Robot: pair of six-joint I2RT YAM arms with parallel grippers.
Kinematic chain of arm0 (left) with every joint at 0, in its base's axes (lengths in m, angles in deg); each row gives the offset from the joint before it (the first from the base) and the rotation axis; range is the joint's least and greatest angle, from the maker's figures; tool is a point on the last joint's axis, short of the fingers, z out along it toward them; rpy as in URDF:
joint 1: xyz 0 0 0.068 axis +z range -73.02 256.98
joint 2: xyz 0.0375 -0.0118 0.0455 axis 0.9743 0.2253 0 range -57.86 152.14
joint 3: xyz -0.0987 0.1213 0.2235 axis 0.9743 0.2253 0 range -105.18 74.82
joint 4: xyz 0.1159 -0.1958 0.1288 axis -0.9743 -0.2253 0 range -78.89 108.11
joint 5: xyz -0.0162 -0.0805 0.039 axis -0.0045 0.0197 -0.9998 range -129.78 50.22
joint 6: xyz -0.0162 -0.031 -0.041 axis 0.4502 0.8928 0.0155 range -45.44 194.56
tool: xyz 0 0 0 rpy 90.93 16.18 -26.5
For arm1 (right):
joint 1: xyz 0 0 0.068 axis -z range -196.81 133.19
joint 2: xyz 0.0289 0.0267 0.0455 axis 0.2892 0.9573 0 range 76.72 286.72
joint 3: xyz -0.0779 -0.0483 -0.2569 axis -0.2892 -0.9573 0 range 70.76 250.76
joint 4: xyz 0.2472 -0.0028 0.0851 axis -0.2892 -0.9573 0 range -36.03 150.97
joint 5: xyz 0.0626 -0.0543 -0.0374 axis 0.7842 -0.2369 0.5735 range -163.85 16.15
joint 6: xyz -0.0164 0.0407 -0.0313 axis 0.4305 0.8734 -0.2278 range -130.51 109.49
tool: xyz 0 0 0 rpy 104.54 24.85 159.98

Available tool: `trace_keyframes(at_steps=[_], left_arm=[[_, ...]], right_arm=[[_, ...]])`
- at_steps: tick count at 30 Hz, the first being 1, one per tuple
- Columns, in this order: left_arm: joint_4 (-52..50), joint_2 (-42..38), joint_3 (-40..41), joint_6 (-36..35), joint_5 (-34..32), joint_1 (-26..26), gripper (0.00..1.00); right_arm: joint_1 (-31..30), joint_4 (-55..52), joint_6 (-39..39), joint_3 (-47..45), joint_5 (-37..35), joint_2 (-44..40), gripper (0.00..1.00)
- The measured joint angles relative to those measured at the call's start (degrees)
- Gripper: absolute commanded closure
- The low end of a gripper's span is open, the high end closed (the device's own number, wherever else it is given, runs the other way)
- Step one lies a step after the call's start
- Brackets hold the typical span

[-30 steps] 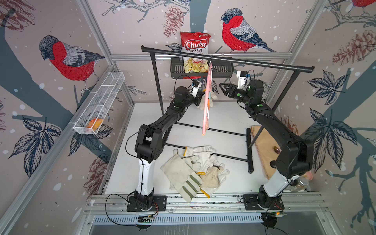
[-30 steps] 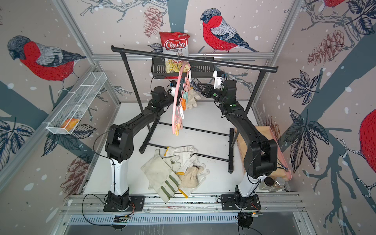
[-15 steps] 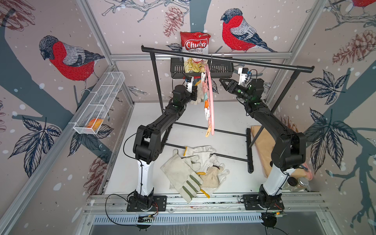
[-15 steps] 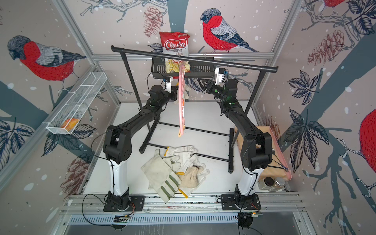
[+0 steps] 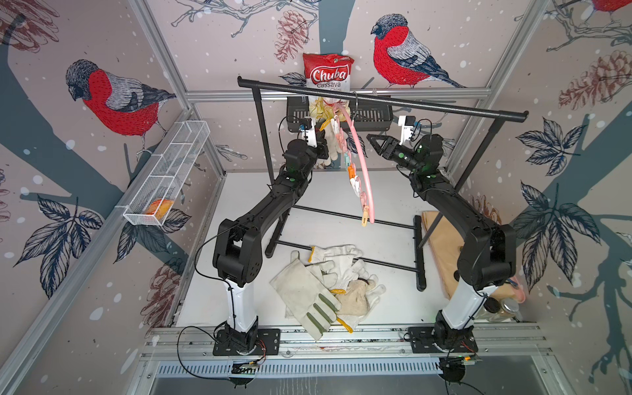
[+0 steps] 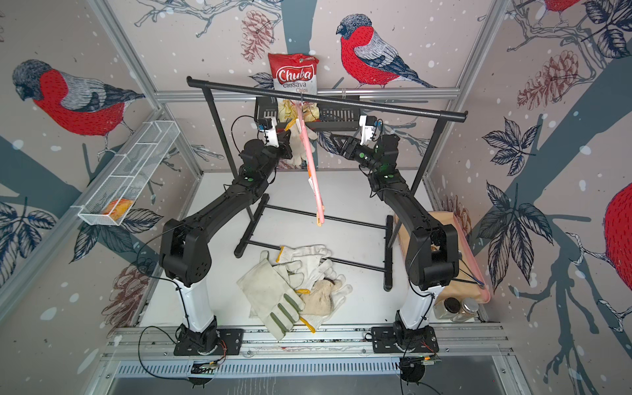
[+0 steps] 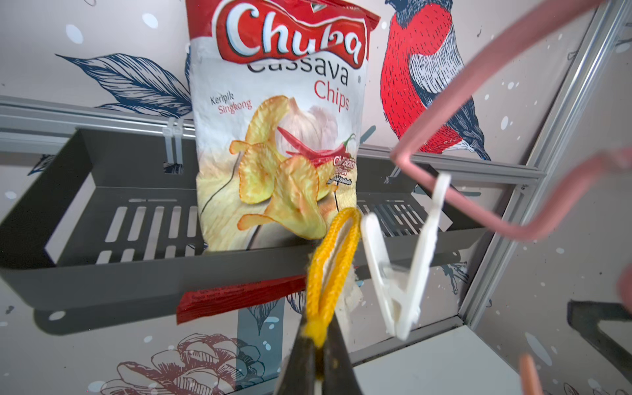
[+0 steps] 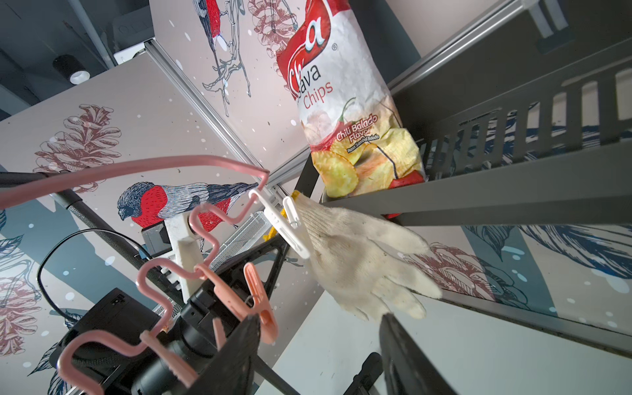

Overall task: Clip the gloves onto a hanger to dry
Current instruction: Open the clamp at the hanger.

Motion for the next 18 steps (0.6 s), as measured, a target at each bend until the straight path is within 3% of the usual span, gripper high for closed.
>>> trace_keyframes(at_steps=[18], left_arm=[[-1.42,2.03,-7.34,0.44,-0.85,-4.24,1.00]], right_arm=[[-0.13,-1.97,-1.92,-0.48,-0.20,-0.98,0.41]])
